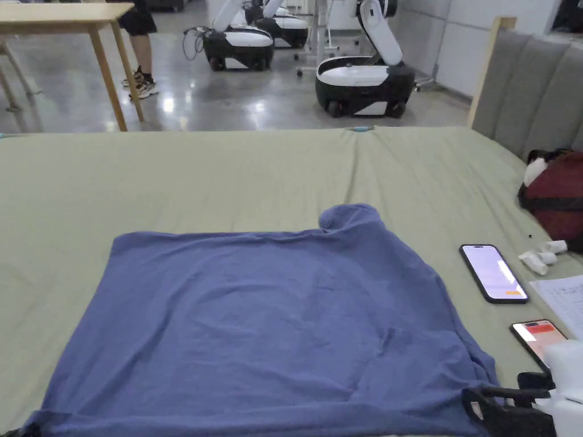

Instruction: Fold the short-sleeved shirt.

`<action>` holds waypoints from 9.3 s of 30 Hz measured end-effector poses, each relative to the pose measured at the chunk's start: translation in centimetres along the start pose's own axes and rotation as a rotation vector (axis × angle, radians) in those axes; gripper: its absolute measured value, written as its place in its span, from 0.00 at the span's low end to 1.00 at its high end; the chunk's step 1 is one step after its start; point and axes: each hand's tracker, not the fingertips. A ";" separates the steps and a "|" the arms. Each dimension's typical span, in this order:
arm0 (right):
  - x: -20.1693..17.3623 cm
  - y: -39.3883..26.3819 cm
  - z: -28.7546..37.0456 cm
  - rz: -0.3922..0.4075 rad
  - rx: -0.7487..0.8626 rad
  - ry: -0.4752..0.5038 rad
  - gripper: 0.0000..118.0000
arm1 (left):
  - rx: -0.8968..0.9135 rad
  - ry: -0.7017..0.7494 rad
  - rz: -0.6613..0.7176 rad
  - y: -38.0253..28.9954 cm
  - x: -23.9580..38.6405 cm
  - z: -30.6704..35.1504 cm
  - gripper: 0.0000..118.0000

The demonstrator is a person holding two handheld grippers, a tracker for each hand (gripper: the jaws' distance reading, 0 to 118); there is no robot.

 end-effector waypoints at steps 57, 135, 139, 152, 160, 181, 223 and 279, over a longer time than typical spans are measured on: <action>3.5 6.4 1.9 -0.097 0.241 0.009 0.48 | 0.171 0.027 0.007 8.1 0.1 3.2 0.77; 0.9 2.5 -2.0 0.113 -0.151 -0.007 0.12 | 0.031 -0.033 -0.044 2.7 3.5 3.8 0.03; 0.2 0.3 -4.7 0.126 -0.237 -0.023 0.12 | -0.073 0.031 -0.020 -0.9 3.2 0.5 0.03; 1.4 0.1 2.8 -0.007 0.061 -0.067 0.91 | 0.144 -0.065 0.224 0.4 1.4 5.2 0.99; -0.9 -0.5 10.6 -0.185 0.262 -0.005 0.03 | 0.292 0.033 0.116 4.1 4.2 9.7 0.02; -4.8 2.3 12.2 -0.064 0.255 -0.008 0.01 | -0.216 0.145 -0.059 22.1 -1.4 -23.4 0.81; 3.6 19.2 -25.2 0.095 -0.316 -0.075 0.02 | -0.045 -0.038 -0.196 19.1 5.5 -13.8 0.02; -6.7 1.0 13.8 -0.019 0.402 0.138 0.01 | 0.285 -0.238 0.366 -0.1 -2.6 11.9 0.00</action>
